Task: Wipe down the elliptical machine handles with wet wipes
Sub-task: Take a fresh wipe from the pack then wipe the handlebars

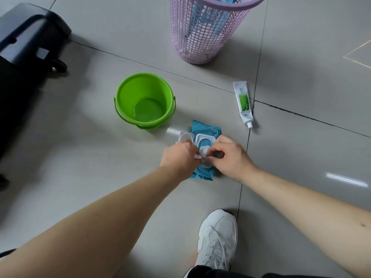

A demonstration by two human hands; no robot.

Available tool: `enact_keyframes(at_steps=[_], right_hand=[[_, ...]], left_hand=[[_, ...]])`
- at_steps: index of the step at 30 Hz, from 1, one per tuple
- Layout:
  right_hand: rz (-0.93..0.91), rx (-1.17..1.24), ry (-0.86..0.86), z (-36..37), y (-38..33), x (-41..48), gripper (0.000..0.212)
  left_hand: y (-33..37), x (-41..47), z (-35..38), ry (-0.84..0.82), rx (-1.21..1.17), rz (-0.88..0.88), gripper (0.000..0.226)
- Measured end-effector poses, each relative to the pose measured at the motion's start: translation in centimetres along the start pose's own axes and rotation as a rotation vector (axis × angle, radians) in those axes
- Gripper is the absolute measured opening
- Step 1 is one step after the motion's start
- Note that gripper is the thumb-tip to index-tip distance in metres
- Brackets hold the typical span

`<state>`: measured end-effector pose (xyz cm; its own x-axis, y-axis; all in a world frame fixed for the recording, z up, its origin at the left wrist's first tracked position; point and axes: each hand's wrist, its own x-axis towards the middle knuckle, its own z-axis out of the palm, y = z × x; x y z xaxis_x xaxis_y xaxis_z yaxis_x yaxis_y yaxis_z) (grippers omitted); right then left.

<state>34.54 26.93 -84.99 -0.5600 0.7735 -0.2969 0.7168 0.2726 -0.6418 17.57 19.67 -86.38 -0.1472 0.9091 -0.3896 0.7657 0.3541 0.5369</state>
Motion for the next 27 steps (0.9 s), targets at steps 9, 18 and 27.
enact_keyframes(at_steps=[9, 18, 27], right_hand=[[-0.016, -0.085, 0.008, 0.3, -0.6, 0.2, 0.012], [0.309, 0.272, 0.133, -0.8, -0.3, 0.7, 0.009], [0.353, 0.311, 0.109, -0.4, 0.3, 1.4, 0.01]], left_hand=[[0.6, -0.3, 0.1, 0.052, -0.137, -0.085, 0.021], [0.5, -0.4, 0.3, 0.047, -0.187, -0.087, 0.023], [0.7, -0.4, 0.7, 0.057, -0.181, -0.087, 0.023]])
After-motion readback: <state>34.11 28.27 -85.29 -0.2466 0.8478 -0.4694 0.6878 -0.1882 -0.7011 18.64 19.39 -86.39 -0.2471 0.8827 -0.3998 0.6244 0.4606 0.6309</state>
